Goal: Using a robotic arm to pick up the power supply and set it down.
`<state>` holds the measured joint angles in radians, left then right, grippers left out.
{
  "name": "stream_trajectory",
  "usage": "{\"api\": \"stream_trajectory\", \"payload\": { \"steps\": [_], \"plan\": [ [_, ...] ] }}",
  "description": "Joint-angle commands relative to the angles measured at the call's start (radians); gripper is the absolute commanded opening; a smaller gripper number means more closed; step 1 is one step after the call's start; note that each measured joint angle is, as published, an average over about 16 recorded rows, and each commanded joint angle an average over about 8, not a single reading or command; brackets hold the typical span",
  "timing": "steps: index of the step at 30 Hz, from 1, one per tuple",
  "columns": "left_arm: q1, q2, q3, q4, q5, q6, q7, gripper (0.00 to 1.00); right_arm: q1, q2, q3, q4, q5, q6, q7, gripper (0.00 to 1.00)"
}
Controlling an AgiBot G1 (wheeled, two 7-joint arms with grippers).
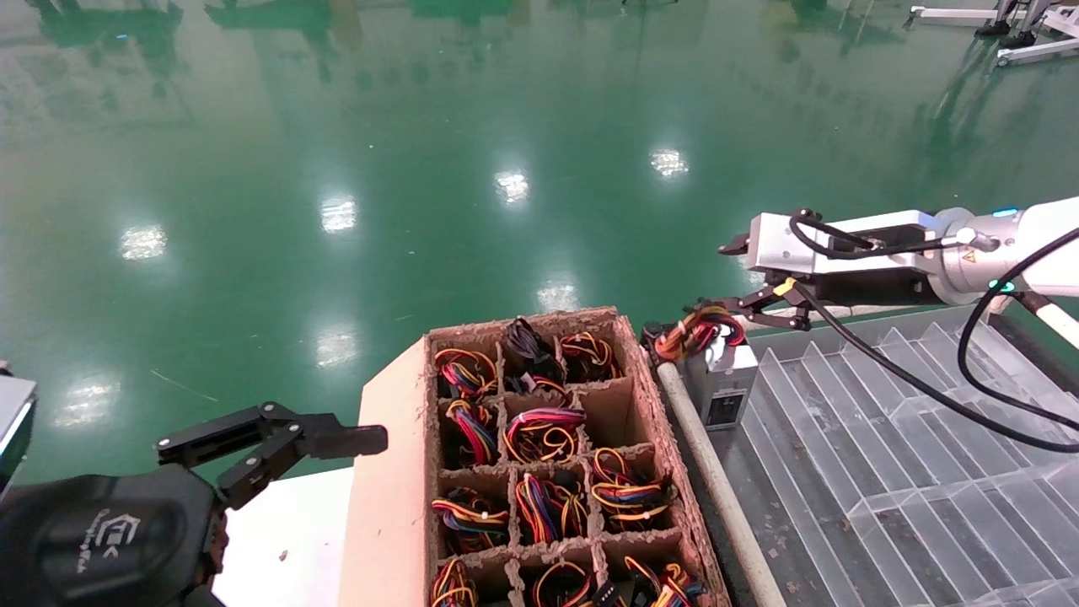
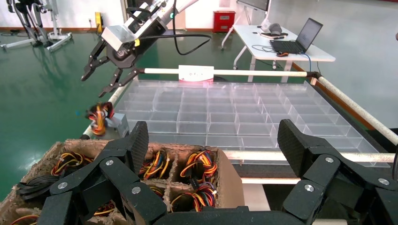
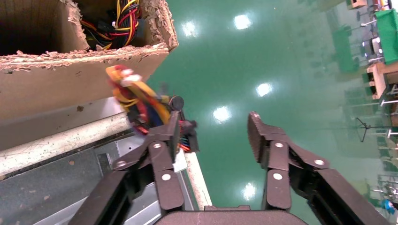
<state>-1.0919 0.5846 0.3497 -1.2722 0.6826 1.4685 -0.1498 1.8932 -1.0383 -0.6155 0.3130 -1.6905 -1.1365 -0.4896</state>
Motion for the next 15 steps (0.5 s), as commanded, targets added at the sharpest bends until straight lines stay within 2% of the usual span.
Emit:
{"api": "stream_trajectory", "payload": {
  "steps": [1, 6, 15],
  "plan": [
    [0.000, 0.000, 0.000, 0.000, 0.000, 0.000, 0.000, 1.00, 0.002, -0.001, -0.002, -0.002, -0.004, 0.002, -0.002, 1.00],
    [0.000, 0.000, 0.000, 0.000, 0.000, 0.000, 0.000, 1.00, -0.030, 0.015, 0.011, 0.037, 0.032, -0.012, 0.024, 1.00],
    [0.000, 0.000, 0.000, 0.000, 0.000, 0.000, 0.000, 1.00, -0.151, 0.078, 0.061, 0.180, 0.175, -0.065, 0.124, 1.00]
  ]
}}
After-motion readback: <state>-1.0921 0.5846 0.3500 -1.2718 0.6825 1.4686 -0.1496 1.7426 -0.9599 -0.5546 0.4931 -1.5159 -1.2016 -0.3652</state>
